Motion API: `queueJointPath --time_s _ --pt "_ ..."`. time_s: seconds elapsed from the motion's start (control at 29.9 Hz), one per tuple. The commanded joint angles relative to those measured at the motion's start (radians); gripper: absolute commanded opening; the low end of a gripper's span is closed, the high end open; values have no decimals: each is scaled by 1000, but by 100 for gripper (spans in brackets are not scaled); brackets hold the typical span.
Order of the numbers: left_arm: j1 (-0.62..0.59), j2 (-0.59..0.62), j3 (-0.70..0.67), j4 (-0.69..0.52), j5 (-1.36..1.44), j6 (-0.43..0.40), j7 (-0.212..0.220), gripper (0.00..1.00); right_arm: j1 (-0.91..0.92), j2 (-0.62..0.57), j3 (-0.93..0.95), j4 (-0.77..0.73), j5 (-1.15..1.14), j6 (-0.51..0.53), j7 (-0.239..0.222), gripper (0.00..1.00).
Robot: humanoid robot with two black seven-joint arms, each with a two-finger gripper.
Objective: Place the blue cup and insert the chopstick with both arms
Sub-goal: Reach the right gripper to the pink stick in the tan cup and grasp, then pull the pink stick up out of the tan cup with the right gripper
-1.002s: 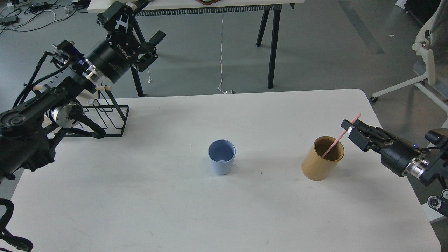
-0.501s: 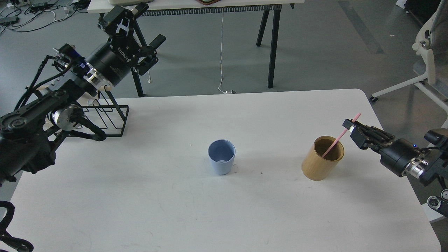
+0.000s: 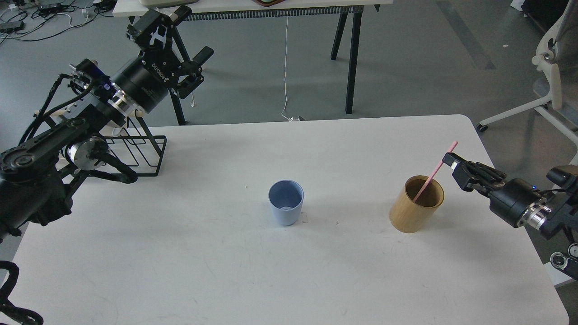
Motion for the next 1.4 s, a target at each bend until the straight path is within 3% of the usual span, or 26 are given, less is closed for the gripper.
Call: queueJointPath --time_s 0.0,0.4,0.8,1.37 --pt "2 0 0 0 0 0 0 92 -2 1 0 -4 0 0 0 14" --pt "19 2 0 0 0 0 0 93 17 48 0 -15 0 0 0 22" --pt "20 2 0 1 0 0 0 94 32 73 -2 -59 0 0 0 22" --pt "20 2 0 6 -2 0 0 94 35 78 -2 -58 0 2 0 6"
